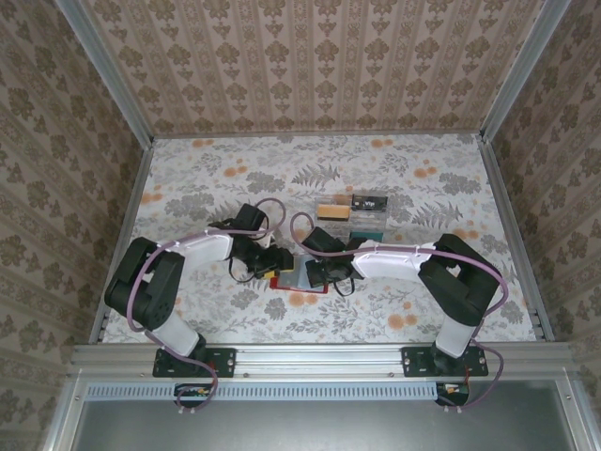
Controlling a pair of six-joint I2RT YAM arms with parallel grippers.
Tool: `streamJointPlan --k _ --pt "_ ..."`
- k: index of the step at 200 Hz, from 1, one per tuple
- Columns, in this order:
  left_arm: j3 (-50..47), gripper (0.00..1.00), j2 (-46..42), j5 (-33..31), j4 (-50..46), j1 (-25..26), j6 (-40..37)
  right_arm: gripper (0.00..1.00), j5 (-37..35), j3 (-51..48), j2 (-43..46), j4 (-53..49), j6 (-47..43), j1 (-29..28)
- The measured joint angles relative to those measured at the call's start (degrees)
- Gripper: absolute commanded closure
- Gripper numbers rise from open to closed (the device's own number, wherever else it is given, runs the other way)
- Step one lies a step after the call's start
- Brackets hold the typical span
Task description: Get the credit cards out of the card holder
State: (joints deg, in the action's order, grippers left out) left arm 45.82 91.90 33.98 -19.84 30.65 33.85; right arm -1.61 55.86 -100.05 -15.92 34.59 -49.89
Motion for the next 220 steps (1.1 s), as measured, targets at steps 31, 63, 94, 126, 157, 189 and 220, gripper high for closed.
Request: streamJointPlan --k 31,63,94,126,157,189,220 --pt "-0.2 0.43 0.0 2.3 1.3 0.0 0.0 0.97 0.0 0.0 -0.1 0.2 0.1 0.0" --pt "-0.6 0.43 0.0 4.7 3.5 0.2 0.5 0.97 0.0 0.0 -0.1 0.4 0.2 0.0" --pt "-0.6 0.43 0.0 5.7 4.1 0.2 0.8 0.97 0.0 0.0 -0.1 0.4 0.2 0.0" --pt "-0.6 0.44 0.0 4.9 3.6 0.1 0.9 0.91 -0.2 -0.3 0.3 0.3 0.3 0.0" --pt "-0.6 0.44 -1.0 1.9 1.7 -0.4 0.8 0.88 -1.1 -1.9 3.1 -1.4 0.9 0.1" --pt "-0.6 0.44 -2.1 -0.5 0.5 -1.1 0.8 0.88 -1.2 -3.5 5.0 -1.7 1.8 0.1" --pt "-0.6 0.45 -2.1 -1.9 -0.9 -1.1 0.8 0.89 -1.2 -5.4 5.0 -1.8 2.2 0.1"
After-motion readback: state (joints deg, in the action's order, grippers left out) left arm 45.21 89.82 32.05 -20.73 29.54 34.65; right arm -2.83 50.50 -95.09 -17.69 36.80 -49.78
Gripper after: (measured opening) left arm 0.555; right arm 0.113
